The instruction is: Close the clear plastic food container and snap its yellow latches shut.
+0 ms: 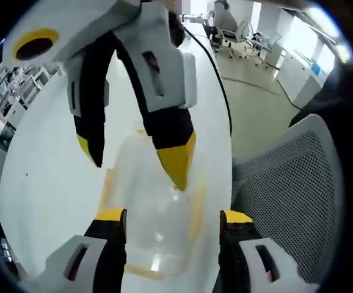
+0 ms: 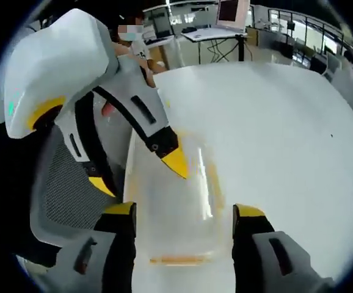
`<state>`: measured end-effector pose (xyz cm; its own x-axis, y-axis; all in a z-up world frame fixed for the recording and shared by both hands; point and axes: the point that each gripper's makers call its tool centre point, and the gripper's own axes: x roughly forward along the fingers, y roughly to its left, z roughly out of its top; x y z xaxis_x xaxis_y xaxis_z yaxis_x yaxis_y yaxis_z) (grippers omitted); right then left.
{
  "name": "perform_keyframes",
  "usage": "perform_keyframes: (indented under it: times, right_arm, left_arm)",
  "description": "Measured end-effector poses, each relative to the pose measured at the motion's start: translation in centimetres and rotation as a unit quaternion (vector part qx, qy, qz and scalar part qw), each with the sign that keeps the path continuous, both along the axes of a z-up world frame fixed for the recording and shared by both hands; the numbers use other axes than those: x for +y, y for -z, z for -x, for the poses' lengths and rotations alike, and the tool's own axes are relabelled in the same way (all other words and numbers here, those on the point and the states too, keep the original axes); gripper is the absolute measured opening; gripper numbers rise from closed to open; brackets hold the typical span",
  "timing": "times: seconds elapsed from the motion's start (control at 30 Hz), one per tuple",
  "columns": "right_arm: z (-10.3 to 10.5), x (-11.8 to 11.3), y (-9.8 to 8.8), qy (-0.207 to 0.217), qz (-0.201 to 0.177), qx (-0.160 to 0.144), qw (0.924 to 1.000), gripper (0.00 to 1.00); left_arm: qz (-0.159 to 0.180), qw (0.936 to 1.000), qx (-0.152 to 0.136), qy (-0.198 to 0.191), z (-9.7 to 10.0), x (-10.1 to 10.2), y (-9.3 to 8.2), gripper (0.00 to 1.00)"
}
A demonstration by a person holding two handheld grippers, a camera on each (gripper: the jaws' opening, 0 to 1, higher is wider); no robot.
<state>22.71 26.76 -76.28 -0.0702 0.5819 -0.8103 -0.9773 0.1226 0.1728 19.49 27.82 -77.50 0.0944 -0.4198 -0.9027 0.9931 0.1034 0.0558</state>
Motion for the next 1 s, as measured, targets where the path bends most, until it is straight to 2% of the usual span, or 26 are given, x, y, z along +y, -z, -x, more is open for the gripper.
perform_keyframes:
  times: [0.13,0.2,0.3,0.43,0.47,0.6,0.7,1.0]
  right_arm:
    - [0.3,-0.8,0.6,-0.013,0.017,-0.030,0.9993,0.75]
    - [0.7,-1.1,0.9,-0.020,0.018,-0.035,0.9990,0.78]
    - [1.3,-1.2,1.3,-0.029,0.023,-0.045,0.9983,0.82]
    - [1.7,-1.9,2.2,-0.053,0.056,-0.083,0.9936,0.86]
    - [2.0,-2.0,2.5,-0.061,0.064,-0.086,0.9923,0.88]
    - [2.2,-1.7,2.6,-0.056,0.065,-0.094,0.9919,0.90]
    - [1.7,-1.8,2.8,-0.056,0.081,-0.118,0.9882,0.88]
    - [1.8,-2.4,4.0,-0.058,0.109,-0.128,0.9840,0.83]
  left_arm:
    - [-0.019,0.9997,0.005,-0.014,0.1,0.7,0.4,0.77]
    - [-0.023,0.9997,0.002,-0.011,0.1,0.9,0.4,0.81]
    - [-0.029,0.9995,-0.012,-0.003,-0.4,1.4,0.3,0.88]
    - [-0.044,0.9981,-0.042,-0.002,-1.9,2.2,0.3,0.99]
    - [-0.063,0.9970,-0.043,0.008,-2.1,2.8,0.7,0.98]
    - [-0.086,0.9954,-0.038,0.018,-2.3,3.7,1.7,0.99]
    - [-0.100,0.9935,-0.045,0.031,-2.5,4.1,2.0,0.99]
    - [-0.109,0.9924,-0.038,0.044,-2.3,3.7,2.9,0.97]
